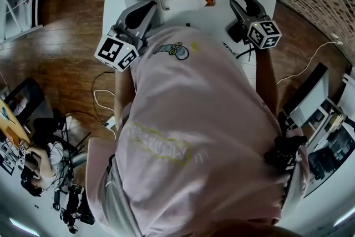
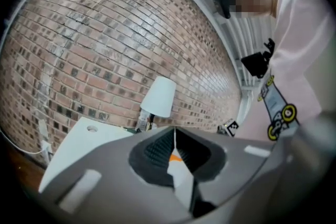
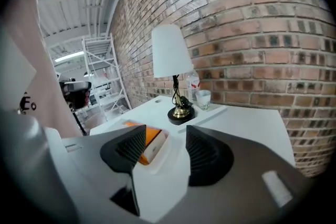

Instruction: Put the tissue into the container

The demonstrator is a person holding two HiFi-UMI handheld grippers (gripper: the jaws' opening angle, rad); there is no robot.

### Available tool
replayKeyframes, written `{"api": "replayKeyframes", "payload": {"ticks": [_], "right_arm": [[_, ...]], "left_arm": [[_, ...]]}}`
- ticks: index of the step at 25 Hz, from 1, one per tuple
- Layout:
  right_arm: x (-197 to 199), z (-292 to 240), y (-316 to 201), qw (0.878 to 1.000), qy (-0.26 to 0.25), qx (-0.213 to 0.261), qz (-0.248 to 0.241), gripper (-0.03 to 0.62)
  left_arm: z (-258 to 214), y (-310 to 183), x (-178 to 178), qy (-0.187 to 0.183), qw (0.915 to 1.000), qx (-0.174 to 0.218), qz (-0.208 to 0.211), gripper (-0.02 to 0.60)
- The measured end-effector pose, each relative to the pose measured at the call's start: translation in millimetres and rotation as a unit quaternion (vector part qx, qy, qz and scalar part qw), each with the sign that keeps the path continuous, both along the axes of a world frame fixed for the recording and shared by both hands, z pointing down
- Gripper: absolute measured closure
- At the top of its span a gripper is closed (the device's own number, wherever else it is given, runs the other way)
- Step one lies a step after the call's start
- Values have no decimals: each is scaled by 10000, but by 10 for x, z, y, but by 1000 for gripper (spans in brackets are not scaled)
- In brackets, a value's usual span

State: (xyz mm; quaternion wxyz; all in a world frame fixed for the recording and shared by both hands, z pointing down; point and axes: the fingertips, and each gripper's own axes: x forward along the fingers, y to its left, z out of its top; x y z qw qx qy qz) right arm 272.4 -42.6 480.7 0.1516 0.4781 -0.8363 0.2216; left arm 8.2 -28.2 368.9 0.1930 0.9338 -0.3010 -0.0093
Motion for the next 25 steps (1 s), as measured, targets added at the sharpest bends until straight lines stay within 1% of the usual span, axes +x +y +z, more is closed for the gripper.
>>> {"api": "replayKeyframes", "payload": {"ticks": [1,3,7,10,16,18,20,25], "right_arm": [[-48,-29,-9,9999,-68,99,91,365],[-183,-39,-6,9997,-96,212,93,368],[-343,15,21,9997,-131,193,-16,368],[-350,24,27,9998,-144,159,13,375],[-382,59,39,9999,-40,131,0,377],[-368,77,45,9999,97,99,17,393],[-366,93,47,9998,194,87,-12,393],[-303,118,53,9998,201,77,-46,393]], "left_arm": [[-15,-5,27,-8,10000,23,17,572],[-24,4,73,-22,10000,43,60,572],[-32,83,151,-109,9998,89,136,572],[-36,114,156,-128,9998,86,147,572],[-46,101,95,-29,9999,100,79,575],[-54,111,104,-32,9999,108,101,575],[-47,120,121,-42,9998,97,139,575],[-21,129,198,-54,9998,99,154,575]]}}
